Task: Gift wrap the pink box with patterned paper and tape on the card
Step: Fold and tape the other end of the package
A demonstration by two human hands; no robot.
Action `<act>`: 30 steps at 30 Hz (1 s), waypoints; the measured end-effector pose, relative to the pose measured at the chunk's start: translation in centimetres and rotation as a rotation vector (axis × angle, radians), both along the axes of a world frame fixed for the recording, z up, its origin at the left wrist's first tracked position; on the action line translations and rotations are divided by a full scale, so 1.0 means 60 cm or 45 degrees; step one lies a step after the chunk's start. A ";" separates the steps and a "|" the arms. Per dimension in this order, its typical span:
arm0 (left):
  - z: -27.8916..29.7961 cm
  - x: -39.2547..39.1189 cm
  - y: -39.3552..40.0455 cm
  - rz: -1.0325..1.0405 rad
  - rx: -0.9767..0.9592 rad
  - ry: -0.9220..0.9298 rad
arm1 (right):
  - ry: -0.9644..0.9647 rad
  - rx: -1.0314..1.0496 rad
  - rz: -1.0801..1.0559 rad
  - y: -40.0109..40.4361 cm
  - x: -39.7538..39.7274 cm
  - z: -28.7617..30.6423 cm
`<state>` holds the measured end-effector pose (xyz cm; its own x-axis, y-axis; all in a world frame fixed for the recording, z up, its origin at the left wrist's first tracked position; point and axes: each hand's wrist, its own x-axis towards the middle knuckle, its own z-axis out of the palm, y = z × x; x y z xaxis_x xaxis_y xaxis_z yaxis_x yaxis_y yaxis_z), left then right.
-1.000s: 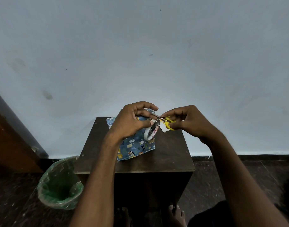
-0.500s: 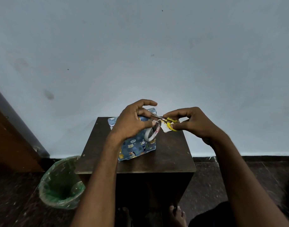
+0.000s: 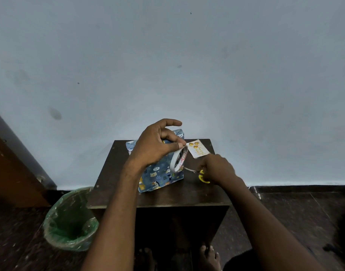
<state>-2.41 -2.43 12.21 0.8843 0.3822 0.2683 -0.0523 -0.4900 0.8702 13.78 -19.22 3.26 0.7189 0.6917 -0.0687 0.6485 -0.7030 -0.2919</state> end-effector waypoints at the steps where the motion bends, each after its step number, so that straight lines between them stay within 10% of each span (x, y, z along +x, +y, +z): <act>1: 0.000 0.000 0.000 -0.001 -0.005 0.002 | -0.013 -0.034 0.015 0.005 -0.003 -0.006; 12: 0.004 -0.010 -0.005 -0.029 -0.091 0.020 | -0.157 -0.120 -0.084 0.016 -0.020 -0.011; 16: 0.007 -0.012 -0.007 -0.039 -0.135 0.015 | -0.037 0.566 -0.164 0.026 -0.024 0.026; 19: 0.008 -0.012 -0.006 -0.046 -0.124 0.005 | 0.493 1.215 -0.028 0.027 -0.044 0.086; 22: 0.006 -0.010 -0.003 -0.040 -0.096 -0.011 | 0.922 1.365 0.001 0.026 -0.056 0.105; 30: 0.004 -0.008 -0.006 -0.012 -0.079 -0.028 | 0.892 1.492 0.066 0.037 -0.056 0.104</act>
<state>-2.87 -2.81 12.47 0.8821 0.3902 0.2637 -0.0759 -0.4347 0.8974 10.40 -16.98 9.49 0.7479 0.6207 0.2352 0.1372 0.2020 -0.9697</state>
